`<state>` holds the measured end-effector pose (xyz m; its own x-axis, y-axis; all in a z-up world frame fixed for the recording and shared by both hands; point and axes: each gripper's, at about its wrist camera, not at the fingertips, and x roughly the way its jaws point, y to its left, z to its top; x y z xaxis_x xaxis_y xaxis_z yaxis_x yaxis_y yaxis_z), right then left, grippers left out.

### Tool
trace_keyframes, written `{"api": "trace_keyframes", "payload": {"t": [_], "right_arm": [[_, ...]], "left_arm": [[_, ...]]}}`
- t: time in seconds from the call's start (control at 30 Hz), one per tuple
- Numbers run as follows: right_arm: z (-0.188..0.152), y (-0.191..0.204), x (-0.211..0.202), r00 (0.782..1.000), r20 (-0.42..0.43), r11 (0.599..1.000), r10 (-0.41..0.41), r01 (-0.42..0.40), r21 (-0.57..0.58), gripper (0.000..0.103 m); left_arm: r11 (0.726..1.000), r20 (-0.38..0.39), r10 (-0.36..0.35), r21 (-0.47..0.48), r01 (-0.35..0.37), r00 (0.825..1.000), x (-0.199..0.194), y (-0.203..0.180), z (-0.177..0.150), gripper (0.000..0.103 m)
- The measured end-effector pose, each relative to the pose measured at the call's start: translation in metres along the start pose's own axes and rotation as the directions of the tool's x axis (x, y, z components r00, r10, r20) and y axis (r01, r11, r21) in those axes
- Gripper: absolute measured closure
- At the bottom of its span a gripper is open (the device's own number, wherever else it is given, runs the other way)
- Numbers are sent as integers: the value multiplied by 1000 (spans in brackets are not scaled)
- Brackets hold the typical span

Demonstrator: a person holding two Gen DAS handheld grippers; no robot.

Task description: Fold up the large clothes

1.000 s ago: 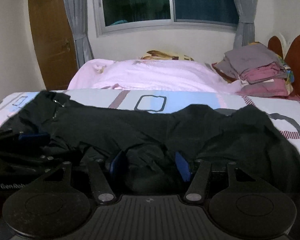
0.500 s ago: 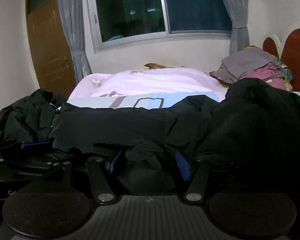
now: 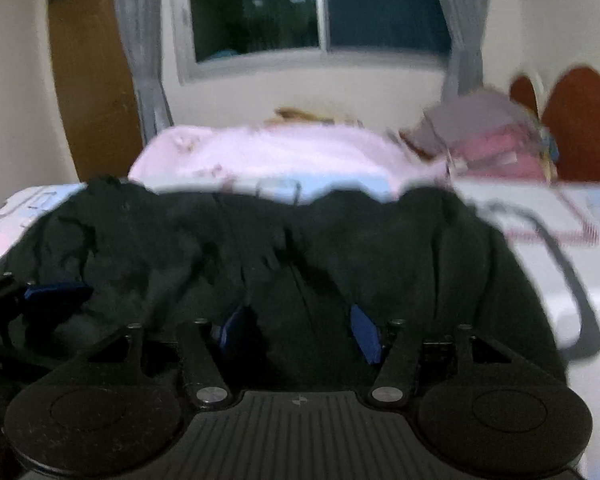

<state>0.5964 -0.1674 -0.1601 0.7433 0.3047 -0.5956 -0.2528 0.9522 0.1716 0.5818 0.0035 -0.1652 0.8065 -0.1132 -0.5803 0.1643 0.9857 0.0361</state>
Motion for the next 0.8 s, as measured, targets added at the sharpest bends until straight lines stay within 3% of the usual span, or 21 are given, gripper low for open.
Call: {"api": "trace_keyframes", "payload": {"t": [0.17,0.37,0.43,0.5,0.6,0.7,0.8], "right_arm": [[-23,0,11,999,28,999,-32,32,7,46],[-7,0,-2,999,-25,1000,-24,23,-16,46],[-4,-6,-24,999,14,998,-44,44,-33,46],[-6,-19,-42,995,36,994,-88,90,-58,46],[-18,-48,-44,983,-36,982,-179,176,-70,46],[-13,-54,-51,978,-81,981,-190,186,-64,46],[-3,-48,-76,991,-34,992,-129,129,1,46]], "left_arm": [[999,2,27,-18,-27,1000,16,1,-13,19],[1000,-41,11,-5,-11,999,9,3,-1,19],[1000,-38,11,8,-11,999,-6,9,4,21],[999,2,44,32,-44,999,-25,20,4,16],[991,-21,122,59,-121,992,-35,46,-4,12],[979,-77,201,-3,-202,976,-46,81,-18,12],[948,-93,293,-104,-302,952,-81,110,-37,18]]}}
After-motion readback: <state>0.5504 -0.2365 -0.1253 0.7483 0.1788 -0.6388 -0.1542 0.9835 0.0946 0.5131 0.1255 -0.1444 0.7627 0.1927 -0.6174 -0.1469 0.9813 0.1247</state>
